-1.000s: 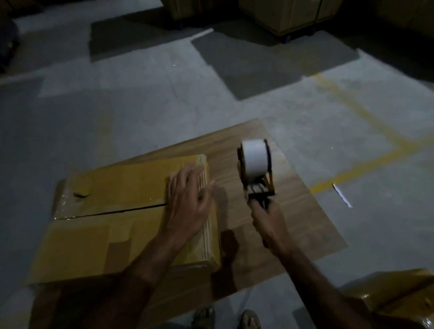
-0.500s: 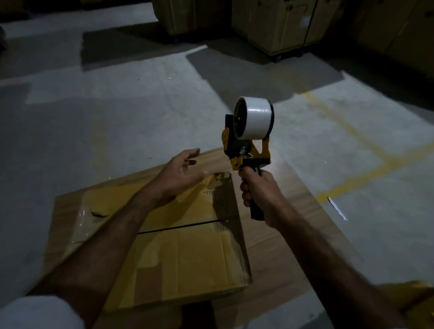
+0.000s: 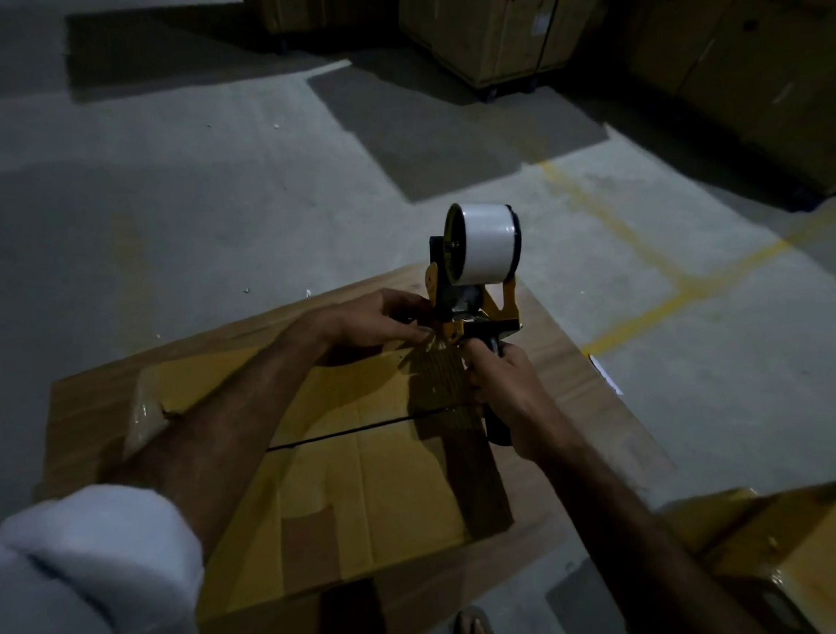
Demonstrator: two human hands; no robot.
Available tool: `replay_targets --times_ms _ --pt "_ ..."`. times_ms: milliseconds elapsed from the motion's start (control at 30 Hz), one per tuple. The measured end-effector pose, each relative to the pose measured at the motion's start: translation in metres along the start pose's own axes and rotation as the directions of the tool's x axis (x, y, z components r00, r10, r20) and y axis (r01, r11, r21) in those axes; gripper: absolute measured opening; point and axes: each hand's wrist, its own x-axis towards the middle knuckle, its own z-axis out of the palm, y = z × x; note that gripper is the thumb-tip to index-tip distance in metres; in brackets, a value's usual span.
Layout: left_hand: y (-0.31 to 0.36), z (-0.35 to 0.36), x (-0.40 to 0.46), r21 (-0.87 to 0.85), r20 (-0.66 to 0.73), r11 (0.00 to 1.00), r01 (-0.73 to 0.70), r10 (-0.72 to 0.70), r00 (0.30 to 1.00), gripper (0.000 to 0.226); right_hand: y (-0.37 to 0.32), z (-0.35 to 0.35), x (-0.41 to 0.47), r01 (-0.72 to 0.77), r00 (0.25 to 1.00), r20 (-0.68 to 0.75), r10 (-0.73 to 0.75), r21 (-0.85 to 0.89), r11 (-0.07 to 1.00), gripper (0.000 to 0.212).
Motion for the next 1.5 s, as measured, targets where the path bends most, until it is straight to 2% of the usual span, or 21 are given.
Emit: replay_targets --times_ms 67,267,367,600,700,867,1000,1067,1133,1167,1233,1300,1367,1500 --pt "-0.003 -0.002 0.003 0.018 -0.001 1.0 0.019 -0.019 1.0 0.042 0.0 0.003 -0.004 -0.009 1.0 -0.003 0.009 0.011 1.0 0.028" --pt "-0.012 -0.002 0.01 -0.066 0.008 0.995 0.073 -0.072 0.997 0.024 -0.003 0.008 -0.014 -0.035 0.999 -0.034 0.035 0.008 0.999 0.027" --pt "-0.016 0.0 0.013 -0.114 -0.032 0.988 0.1 -0.104 0.994 0.025 -0.003 0.01 -0.018 -0.027 0.999 -0.041 0.026 -0.016 1.0 0.025" --pt "-0.024 -0.003 0.015 -0.103 -0.063 0.988 0.112 -0.119 0.991 0.023 0.0 0.011 -0.036 -0.041 0.998 -0.055 0.04 -0.027 0.999 0.029" --pt "-0.021 -0.004 0.014 -0.032 0.005 0.998 0.05 -0.05 0.999 0.019 0.009 0.009 -0.053 -0.075 0.996 -0.05 0.075 0.0 0.997 0.026" --pt "-0.015 -0.002 0.01 -0.06 0.085 0.997 -0.048 0.053 0.995 0.023 0.04 0.006 -0.093 -0.105 0.991 -0.083 0.108 0.042 0.994 0.033" --pt "-0.014 -0.001 0.008 -0.125 0.115 0.989 -0.075 0.09 0.989 0.034 0.053 0.009 -0.106 -0.068 0.992 -0.103 0.079 0.112 0.991 0.024" --pt "-0.014 0.005 0.004 -0.108 0.04 0.989 -0.099 0.104 0.994 0.034 0.055 0.009 -0.107 -0.051 0.99 -0.127 0.061 0.079 0.996 0.025" --pt "-0.012 0.014 0.0 -0.046 -0.109 0.99 -0.133 0.127 0.986 0.03 0.057 0.011 -0.107 -0.031 0.989 -0.139 0.039 0.063 0.998 0.023" --pt "-0.011 0.021 -0.001 0.022 -0.196 0.989 -0.145 0.146 0.97 0.029 0.059 0.012 -0.107 -0.027 0.988 -0.149 0.035 0.05 0.998 0.022" --pt "-0.01 0.034 -0.002 0.221 -0.354 0.969 -0.109 0.184 0.917 0.043 0.06 0.014 -0.106 -0.026 0.985 -0.171 0.024 -0.004 1.0 0.022" --pt "-0.012 0.045 -0.001 0.39 -0.455 0.92 -0.038 0.228 0.861 0.036 0.059 0.013 -0.104 -0.014 0.985 -0.172 0.006 -0.047 0.999 0.023" --pt "-0.013 0.047 0.001 0.418 -0.485 0.909 -0.004 0.226 0.845 0.035 0.057 0.012 -0.104 -0.012 0.987 -0.159 0.005 -0.046 0.999 0.024" --pt "-0.012 0.041 0.001 0.38 -0.467 0.925 -0.018 0.209 0.859 0.05 0.067 0.007 -0.122 -0.015 0.993 -0.121 0.011 -0.033 0.999 0.021"
